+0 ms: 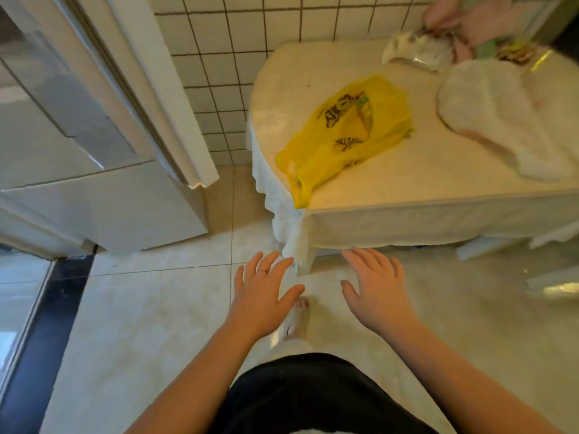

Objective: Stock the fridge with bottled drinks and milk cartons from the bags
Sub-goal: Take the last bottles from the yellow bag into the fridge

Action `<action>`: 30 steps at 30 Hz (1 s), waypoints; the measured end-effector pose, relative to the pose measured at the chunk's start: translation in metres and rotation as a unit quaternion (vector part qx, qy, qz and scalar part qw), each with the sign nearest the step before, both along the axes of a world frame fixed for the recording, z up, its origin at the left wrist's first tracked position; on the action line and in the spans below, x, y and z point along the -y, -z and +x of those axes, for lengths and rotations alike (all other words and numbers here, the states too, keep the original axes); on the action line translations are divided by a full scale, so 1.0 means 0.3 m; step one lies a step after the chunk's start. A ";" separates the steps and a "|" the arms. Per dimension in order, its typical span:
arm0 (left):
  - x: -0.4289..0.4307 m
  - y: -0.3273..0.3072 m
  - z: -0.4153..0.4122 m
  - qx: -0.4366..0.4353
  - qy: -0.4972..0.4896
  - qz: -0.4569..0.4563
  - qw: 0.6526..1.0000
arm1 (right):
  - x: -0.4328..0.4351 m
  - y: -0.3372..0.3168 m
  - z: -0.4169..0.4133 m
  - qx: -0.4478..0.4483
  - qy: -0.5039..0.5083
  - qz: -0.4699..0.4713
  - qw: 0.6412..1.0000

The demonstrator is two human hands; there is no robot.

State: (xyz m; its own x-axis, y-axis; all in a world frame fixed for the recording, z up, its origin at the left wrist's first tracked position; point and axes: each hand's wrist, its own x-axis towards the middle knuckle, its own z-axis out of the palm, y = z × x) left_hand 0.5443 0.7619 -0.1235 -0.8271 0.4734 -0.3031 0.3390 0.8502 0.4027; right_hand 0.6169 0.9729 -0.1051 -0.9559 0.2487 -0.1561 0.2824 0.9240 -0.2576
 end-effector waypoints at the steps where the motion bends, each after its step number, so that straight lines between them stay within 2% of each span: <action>1: -0.050 0.008 -0.024 -0.001 0.011 0.005 1.000 | -0.043 0.002 -0.013 -0.001 0.010 0.001 1.000; 10: -0.523 0.041 -0.375 -0.024 0.073 0.057 0.995 | -0.458 -0.013 -0.264 -0.015 0.059 0.018 0.998; 20: -0.846 0.028 -0.743 -0.038 0.059 0.055 0.996 | -0.849 -0.042 -0.764 -0.006 0.002 0.016 1.000; 25: -0.944 0.036 -0.829 -0.014 0.060 0.064 0.996 | -0.983 -0.062 -0.951 -0.012 -0.037 -0.010 0.999; 30: -1.069 0.037 -0.870 0.011 0.039 0.087 0.995 | -1.118 -0.072 -1.169 -0.011 -0.111 0.019 0.994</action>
State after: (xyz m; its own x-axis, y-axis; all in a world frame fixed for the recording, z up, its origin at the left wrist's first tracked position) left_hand 0.2831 1.0825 -0.1346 -0.7800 0.5830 -0.2274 0.3912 0.7379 0.5499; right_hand 0.2663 1.3084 -0.0835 -0.9911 0.0367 -0.1281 0.0651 0.9722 -0.2248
